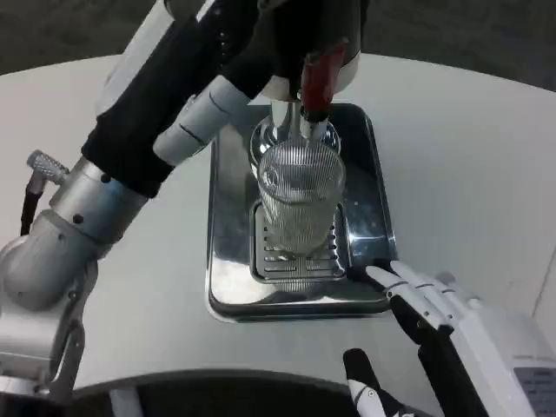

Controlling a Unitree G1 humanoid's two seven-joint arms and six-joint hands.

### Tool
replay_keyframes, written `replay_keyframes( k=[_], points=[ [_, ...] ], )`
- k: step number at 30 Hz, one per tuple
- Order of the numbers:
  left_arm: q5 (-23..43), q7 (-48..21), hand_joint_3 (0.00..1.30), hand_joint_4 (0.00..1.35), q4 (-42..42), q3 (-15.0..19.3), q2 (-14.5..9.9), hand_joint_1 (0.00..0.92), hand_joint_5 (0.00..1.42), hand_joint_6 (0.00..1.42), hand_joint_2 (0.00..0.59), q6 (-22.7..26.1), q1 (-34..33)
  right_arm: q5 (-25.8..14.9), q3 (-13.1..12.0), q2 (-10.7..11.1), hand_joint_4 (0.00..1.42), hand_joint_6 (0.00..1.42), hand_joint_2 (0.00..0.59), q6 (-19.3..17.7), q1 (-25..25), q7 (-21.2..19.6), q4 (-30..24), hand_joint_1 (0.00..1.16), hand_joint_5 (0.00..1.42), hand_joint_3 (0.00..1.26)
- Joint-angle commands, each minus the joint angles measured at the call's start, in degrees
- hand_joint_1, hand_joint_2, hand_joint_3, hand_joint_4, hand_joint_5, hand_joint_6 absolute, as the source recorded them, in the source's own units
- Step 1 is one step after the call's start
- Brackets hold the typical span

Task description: Grasp the cup under the faucet to collect the drink, then remove the cup.

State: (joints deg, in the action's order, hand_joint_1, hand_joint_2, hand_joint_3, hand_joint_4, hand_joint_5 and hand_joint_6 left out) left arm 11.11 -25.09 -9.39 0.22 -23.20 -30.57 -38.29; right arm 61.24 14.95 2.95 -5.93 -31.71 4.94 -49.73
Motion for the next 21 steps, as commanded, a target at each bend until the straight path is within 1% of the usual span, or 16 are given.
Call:
replay_keyframes(
  k=[1, 5, 10, 15, 21],
  points=[
    [-0.32, -3.04, 0.00, 0.00, -1.87, -0.93, 0.50, 0.000, 0.06, 0.04, 0.150, 2.02, -2.23, 0.05, 0.36, -0.42, 0.14, 0.15, 0.486, 0.45, -0.51, -0.12, -0.14, 0.48, 0.17, 0.23],
    [0.13, -5.61, 0.00, 0.00, -3.25, -1.47, 1.15, 0.000, 0.07, 0.06, 0.152, 4.19, -3.90, -0.20, -0.09, -0.63, 0.16, 0.16, 0.482, 0.69, -0.47, -0.02, -0.34, 0.48, 0.18, 0.23],
    [-0.80, -7.33, 0.00, 0.00, -3.60, -1.93, 1.86, 0.000, 0.08, 0.06, 0.151, 5.09, -5.07, -0.27, -0.30, -0.70, 0.17, 0.16, 0.481, 0.80, -0.67, -0.39, -0.61, 0.48, 0.18, 0.23],
    [-1.10, -8.94, 0.00, 0.00, -4.61, -2.30, 2.07, 0.000, 0.11, 0.10, 0.146, 5.85, -5.93, -0.55, -0.56, -0.72, 0.17, 0.16, 0.481, 0.87, -0.97, -0.48, -0.91, 0.47, 0.18, 0.23],
    [-3.49, -8.07, 0.00, 0.00, -4.88, -2.58, 2.29, 0.000, 0.16, 0.15, 0.147, 5.63, -5.28, -1.79, -1.13, -1.04, 0.17, 0.16, 0.481, 1.23, -1.67, -0.47, -1.04, 0.47, 0.18, 0.23]
  ],
)
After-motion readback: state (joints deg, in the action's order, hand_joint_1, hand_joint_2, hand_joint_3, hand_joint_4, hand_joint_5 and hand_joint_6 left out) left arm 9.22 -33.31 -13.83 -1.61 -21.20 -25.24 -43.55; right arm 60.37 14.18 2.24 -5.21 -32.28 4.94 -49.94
